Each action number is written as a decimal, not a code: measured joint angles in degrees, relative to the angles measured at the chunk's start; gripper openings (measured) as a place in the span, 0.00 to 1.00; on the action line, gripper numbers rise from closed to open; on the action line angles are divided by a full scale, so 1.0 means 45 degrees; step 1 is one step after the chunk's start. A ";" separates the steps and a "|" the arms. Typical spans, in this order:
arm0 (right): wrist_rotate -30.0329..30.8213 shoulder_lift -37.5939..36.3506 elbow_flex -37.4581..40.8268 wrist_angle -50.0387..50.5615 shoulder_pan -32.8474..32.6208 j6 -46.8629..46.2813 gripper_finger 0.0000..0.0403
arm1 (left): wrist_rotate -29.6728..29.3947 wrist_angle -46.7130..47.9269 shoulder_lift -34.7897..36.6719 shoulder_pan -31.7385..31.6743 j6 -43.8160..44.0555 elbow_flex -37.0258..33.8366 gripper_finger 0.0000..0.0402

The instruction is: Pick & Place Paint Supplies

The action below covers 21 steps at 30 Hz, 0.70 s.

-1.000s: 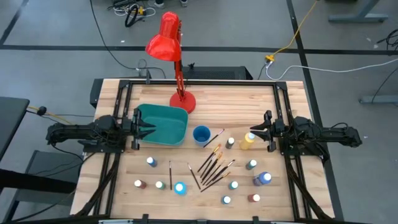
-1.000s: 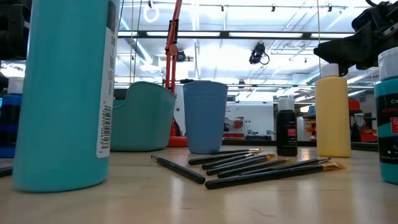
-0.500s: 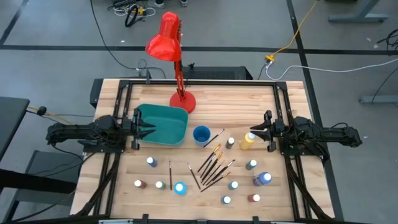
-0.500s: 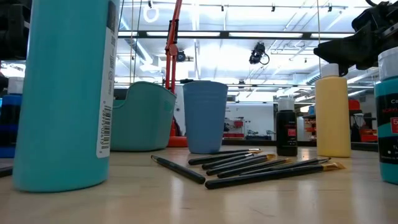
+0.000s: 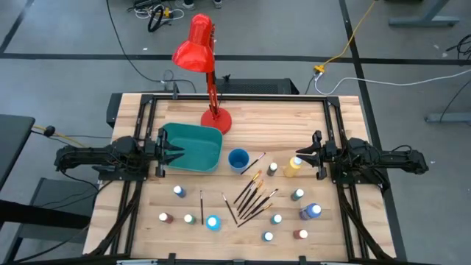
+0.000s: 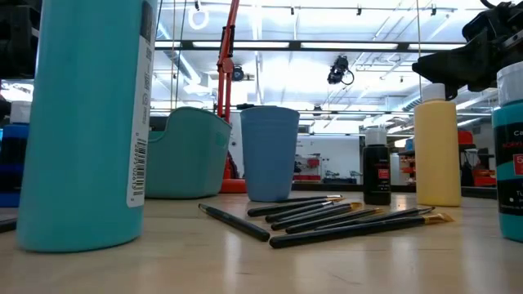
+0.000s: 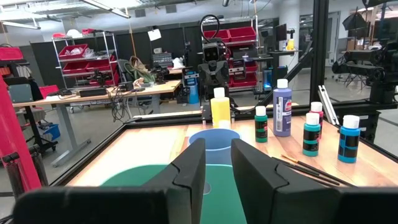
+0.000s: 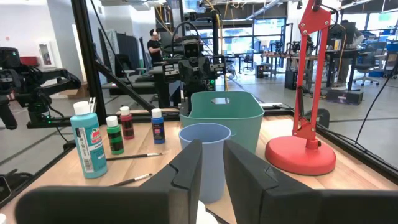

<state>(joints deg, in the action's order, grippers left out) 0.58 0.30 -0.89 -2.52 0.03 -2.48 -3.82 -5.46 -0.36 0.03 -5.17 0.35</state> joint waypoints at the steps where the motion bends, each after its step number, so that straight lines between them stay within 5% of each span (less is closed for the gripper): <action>1: 0.0000 -0.0001 -0.0004 0.0000 -0.0004 0.0000 0.19 | 0.0000 0.0000 0.0002 -0.0003 0.0002 -0.0002 0.22; 21: 0.0000 -0.0005 -0.0003 -0.0005 -0.0002 0.0007 0.19 | 0.0000 -0.0253 0.0000 -0.0005 -0.0010 -0.0003 0.22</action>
<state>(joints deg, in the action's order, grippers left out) 0.58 0.27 -0.90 -2.55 0.02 -2.45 -3.81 -6.60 -0.36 0.01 -5.21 0.34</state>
